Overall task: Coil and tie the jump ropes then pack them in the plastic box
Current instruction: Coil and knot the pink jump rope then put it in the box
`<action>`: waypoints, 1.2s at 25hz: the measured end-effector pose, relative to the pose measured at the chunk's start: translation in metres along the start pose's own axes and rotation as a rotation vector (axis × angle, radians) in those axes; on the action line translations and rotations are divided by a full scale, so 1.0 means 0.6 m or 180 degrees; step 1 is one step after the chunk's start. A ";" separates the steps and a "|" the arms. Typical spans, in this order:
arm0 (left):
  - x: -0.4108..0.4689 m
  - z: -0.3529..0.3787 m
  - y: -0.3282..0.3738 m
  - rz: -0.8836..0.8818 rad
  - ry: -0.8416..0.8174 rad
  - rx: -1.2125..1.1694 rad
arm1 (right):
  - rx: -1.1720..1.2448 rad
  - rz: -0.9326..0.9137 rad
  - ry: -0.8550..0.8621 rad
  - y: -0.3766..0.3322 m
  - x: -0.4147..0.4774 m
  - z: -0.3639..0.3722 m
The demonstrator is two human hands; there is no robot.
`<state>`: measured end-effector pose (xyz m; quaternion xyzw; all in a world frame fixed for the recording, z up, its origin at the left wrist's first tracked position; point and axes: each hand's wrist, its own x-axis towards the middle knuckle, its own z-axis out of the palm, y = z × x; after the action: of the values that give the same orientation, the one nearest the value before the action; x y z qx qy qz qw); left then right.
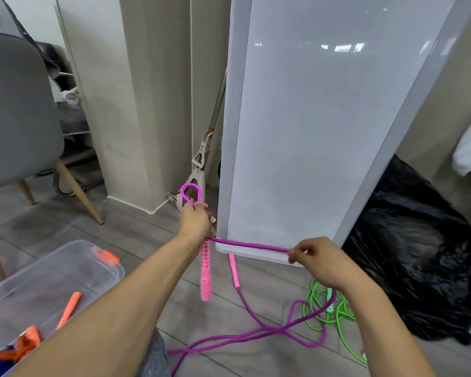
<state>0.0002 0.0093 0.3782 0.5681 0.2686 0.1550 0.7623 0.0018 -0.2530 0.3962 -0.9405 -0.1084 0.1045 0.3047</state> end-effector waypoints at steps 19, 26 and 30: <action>-0.123 0.046 -0.016 0.0057 -0.2540 0.1597 | 0.0982 -0.0318 0.1145 -0.061 -0.005 0.056; -0.113 0.049 -0.027 -0.0066 -0.2070 0.1405 | 0.0968 -0.0212 0.0764 -0.058 -0.008 0.046; -0.082 0.053 -0.037 0.0031 -0.1222 0.1410 | 0.0822 -0.0002 0.0440 -0.044 -0.005 0.040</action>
<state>-0.0227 -0.0490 0.3750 0.7409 0.1441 -0.0141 0.6559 -0.0114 -0.2196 0.3932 -0.8984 -0.0731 0.0524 0.4299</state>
